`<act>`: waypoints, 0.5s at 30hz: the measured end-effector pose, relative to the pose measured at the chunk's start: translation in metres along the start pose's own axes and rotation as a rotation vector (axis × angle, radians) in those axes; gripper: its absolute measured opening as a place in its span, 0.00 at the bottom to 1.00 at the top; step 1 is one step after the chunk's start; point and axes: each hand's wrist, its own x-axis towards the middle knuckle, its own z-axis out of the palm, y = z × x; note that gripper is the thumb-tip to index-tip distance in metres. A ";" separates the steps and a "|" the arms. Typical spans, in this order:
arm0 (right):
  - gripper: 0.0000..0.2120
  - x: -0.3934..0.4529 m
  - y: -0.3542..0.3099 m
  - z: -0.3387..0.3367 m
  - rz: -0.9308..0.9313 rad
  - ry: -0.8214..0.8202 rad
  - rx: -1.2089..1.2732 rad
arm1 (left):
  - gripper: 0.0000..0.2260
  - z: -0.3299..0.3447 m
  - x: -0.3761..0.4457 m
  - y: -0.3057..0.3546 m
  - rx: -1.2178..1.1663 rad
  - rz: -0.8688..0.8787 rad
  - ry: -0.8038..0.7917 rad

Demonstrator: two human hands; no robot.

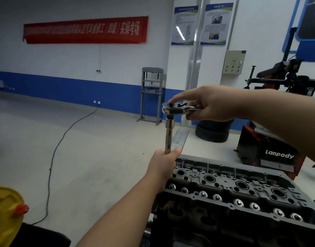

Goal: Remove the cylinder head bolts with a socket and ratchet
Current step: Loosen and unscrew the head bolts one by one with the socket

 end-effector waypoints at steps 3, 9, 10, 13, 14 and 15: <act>0.31 0.003 0.000 -0.001 -0.010 -0.026 0.001 | 0.16 -0.001 -0.001 0.000 -0.023 -0.014 0.005; 0.30 0.005 0.005 0.001 -0.005 -0.054 0.104 | 0.16 -0.002 -0.002 0.001 -0.051 -0.016 0.004; 0.30 0.005 0.006 0.000 -0.003 -0.057 0.114 | 0.16 -0.002 -0.003 0.001 -0.050 -0.012 0.003; 0.31 0.006 0.007 0.000 0.029 -0.070 0.149 | 0.16 -0.003 -0.004 0.001 -0.045 0.000 0.000; 0.32 0.006 0.007 0.000 0.044 -0.074 0.151 | 0.16 -0.002 -0.005 0.000 -0.037 0.002 0.002; 0.33 0.007 0.006 0.001 0.053 -0.073 0.130 | 0.17 -0.002 -0.005 0.000 -0.025 0.004 0.006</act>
